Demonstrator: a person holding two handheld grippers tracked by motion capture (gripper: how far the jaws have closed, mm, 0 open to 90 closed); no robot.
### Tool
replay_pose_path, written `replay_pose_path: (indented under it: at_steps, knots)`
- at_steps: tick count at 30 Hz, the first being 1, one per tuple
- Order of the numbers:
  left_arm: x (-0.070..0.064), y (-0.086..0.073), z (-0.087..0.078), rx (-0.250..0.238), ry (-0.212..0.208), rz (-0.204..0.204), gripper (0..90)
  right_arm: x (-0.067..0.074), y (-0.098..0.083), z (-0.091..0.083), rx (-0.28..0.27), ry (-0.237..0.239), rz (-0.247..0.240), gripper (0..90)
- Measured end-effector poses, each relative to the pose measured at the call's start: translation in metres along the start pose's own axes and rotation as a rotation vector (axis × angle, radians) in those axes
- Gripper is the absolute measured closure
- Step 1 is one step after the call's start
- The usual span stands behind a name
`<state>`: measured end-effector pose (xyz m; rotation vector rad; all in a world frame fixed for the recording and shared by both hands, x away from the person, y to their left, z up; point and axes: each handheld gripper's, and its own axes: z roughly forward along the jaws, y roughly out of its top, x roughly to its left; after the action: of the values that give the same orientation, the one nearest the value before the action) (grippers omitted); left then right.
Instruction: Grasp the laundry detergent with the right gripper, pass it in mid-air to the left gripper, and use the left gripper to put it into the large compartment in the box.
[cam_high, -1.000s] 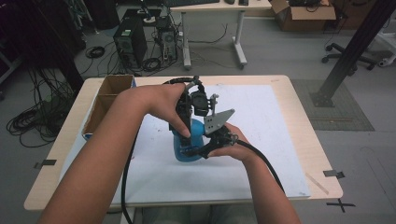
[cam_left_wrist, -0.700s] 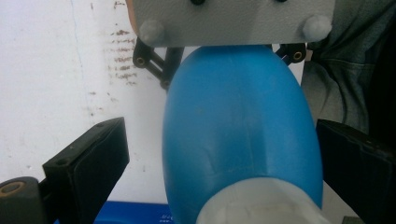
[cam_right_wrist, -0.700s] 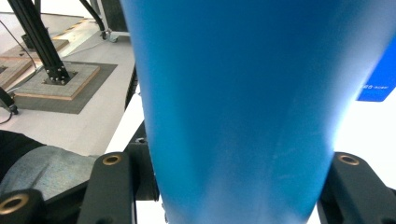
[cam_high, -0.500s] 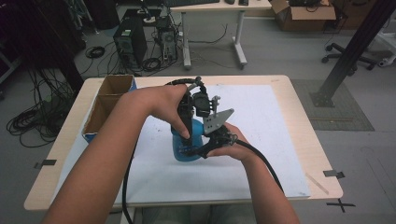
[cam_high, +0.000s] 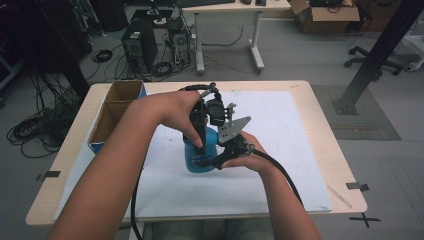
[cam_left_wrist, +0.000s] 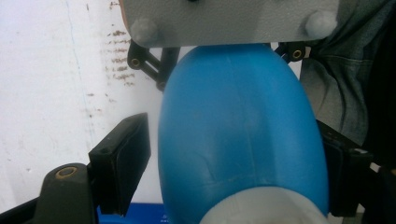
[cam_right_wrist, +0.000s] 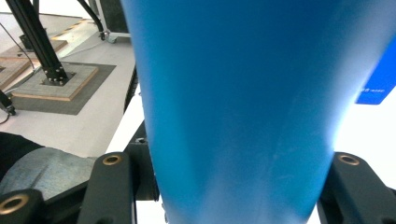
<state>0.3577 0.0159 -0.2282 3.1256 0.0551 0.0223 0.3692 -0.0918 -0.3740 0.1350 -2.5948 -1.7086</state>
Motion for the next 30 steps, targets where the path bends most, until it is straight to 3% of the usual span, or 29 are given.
replay_pose_path:
  at_steps: [12,26,30]
  knots:
    - [-0.0029,0.0034,-0.0008,0.01,-0.024,0.003,34.0,0.0018,0.002,-0.0013,-0.002,-0.004,0.003,43.6]
    - [-0.0045,0.0058,-0.0037,0.049,0.0,-0.021,37.2,0.0025,0.0035,-0.002,-0.014,-0.013,0.002,43.3]
    - [-0.0044,0.0067,-0.0045,0.06,0.009,-0.004,37.5,0.0038,0.003,-0.0013,-0.022,-0.02,0.009,42.4]
